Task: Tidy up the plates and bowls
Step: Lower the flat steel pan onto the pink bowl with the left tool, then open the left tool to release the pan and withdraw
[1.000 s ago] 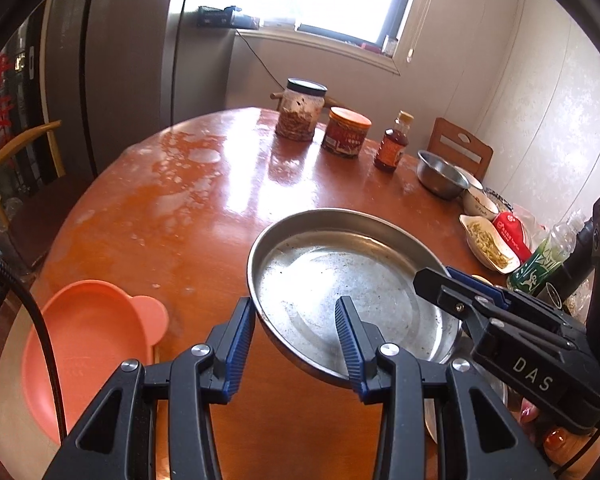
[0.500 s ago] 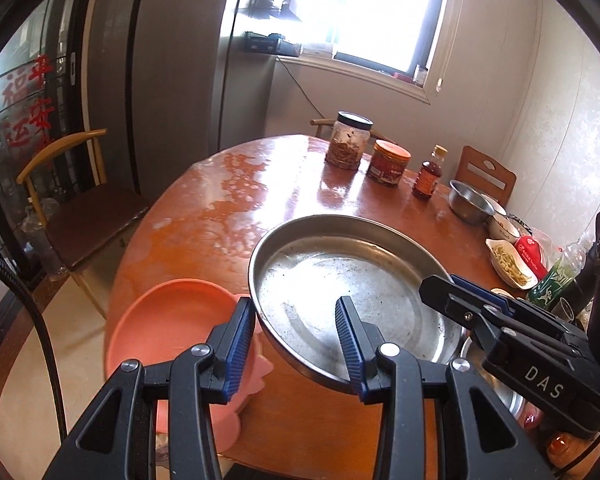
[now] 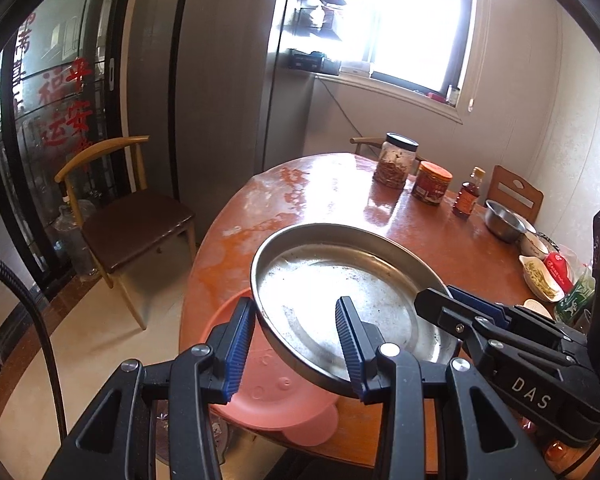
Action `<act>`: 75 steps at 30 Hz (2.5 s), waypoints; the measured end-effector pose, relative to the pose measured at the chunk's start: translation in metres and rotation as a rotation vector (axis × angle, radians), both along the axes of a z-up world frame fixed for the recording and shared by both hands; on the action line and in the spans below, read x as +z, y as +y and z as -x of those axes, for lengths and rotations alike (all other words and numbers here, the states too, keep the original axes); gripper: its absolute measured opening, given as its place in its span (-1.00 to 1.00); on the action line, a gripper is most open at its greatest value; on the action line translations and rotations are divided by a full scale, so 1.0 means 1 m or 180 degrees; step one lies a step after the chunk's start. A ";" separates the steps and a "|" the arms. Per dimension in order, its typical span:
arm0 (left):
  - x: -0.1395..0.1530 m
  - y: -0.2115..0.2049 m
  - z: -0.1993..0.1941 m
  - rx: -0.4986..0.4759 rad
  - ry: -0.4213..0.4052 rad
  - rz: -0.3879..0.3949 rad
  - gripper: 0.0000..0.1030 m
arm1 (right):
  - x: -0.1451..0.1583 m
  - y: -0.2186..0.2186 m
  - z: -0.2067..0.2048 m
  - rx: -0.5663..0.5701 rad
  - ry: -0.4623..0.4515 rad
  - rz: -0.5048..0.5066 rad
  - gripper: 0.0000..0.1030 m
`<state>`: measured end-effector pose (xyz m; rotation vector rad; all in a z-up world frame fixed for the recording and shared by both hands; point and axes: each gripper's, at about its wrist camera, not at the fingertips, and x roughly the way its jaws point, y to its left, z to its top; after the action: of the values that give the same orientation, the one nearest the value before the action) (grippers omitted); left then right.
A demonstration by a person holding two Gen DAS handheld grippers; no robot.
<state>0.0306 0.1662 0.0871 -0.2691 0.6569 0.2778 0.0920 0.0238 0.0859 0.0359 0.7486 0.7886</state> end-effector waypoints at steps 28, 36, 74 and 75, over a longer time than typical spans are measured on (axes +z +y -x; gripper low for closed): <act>-0.065 0.047 -0.009 0.0137 0.0269 0.0092 -0.20 | -0.060 0.066 -0.003 0.0173 0.0188 0.0277 -0.36; -0.074 0.046 -0.012 0.0138 0.0349 0.0098 -0.20 | -0.071 0.068 -0.003 0.0175 0.0222 0.0350 -0.32; -0.077 0.038 -0.009 0.0154 0.0409 0.0048 -0.01 | -0.064 0.029 0.006 -0.0018 0.0218 0.0187 0.25; -0.076 0.038 -0.009 0.0155 0.0400 0.0042 0.01 | -0.064 0.028 0.006 -0.0023 0.0213 0.0189 0.25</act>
<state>0.0394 0.2042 0.0116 -0.2822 0.7773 0.3391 0.0855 0.0515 0.0221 0.0115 0.8344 0.7607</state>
